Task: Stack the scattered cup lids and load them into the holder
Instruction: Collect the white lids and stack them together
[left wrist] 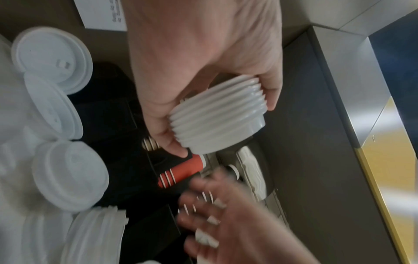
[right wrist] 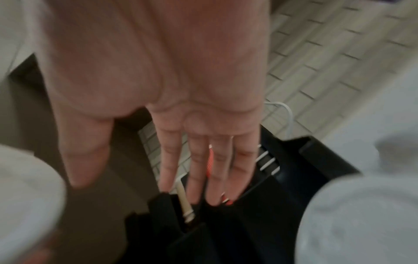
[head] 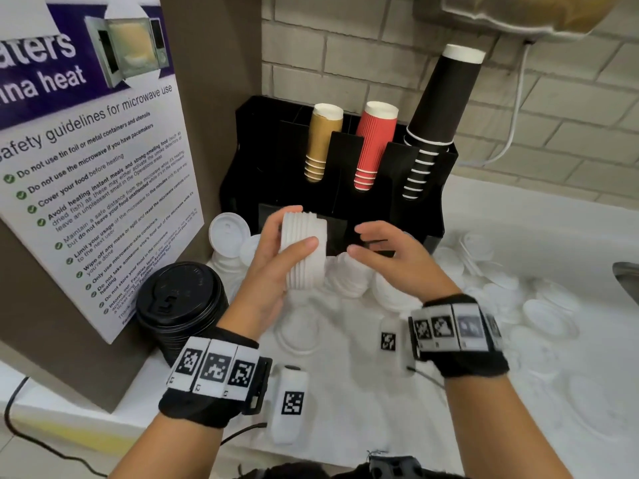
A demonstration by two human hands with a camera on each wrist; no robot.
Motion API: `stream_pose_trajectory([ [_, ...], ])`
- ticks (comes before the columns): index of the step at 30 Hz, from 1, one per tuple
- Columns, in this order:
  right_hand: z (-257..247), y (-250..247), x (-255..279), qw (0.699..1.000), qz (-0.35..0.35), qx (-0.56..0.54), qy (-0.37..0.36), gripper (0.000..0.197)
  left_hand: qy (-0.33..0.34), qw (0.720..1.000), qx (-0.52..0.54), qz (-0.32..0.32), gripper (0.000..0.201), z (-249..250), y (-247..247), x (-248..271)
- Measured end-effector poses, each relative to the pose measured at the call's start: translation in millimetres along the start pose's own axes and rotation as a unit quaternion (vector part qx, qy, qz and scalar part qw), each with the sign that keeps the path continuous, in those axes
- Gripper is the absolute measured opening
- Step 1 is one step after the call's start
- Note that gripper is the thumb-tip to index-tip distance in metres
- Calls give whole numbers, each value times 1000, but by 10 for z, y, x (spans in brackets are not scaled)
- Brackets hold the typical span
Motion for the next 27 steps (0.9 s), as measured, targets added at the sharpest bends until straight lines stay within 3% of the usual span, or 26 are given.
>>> stream_pose_trajectory([
  [2, 163, 112, -216, 979, -79, 187, 18, 65, 8, 1000, 16, 10, 60, 48, -55, -32],
  [5, 363, 401, -354, 899, -203, 388, 16, 90, 20, 1000, 21, 12, 60, 98, -81, -51],
  [8, 479, 629, -436, 845, -218, 488, -17, 101, 26, 1000, 16, 2, 59, 116, -70, -40],
  [10, 523, 733, -434, 828, -224, 514, -28, 101, 27, 1000, 13, -4, 58, 115, -70, -22],
  [14, 479, 730, -412, 828, -217, 516, -43, 92, 29, 999, 13, -4, 56, 129, -94, 5],
  [17, 385, 644, -309, 848, -220, 477, -66, 91, 32, 999, 15, 4, 57, 155, -133, 0],
  [19, 345, 626, -147, 855, -256, 444, -78, 90, 35, 999, 14, 8, 51, 170, -151, -11],
  [23, 384, 612, 175, 825, -354, 435, -64, 87, 32, 999, 3, -1, 45, 186, -111, -22],
  [27, 340, 418, 174, 841, -347, 411, -50, 82, 31, 1000, -2, -6, 56, 179, -77, -25],
])
Point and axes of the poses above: each hand's wrist, its own x-axis away from the middle knuckle, its own y-axis out of the palm, z = x × y, the point moved 6 cm from there along -x, towards the middle knuckle, and after that the axes turned 12 degrees about z, right-handed, at the moved point
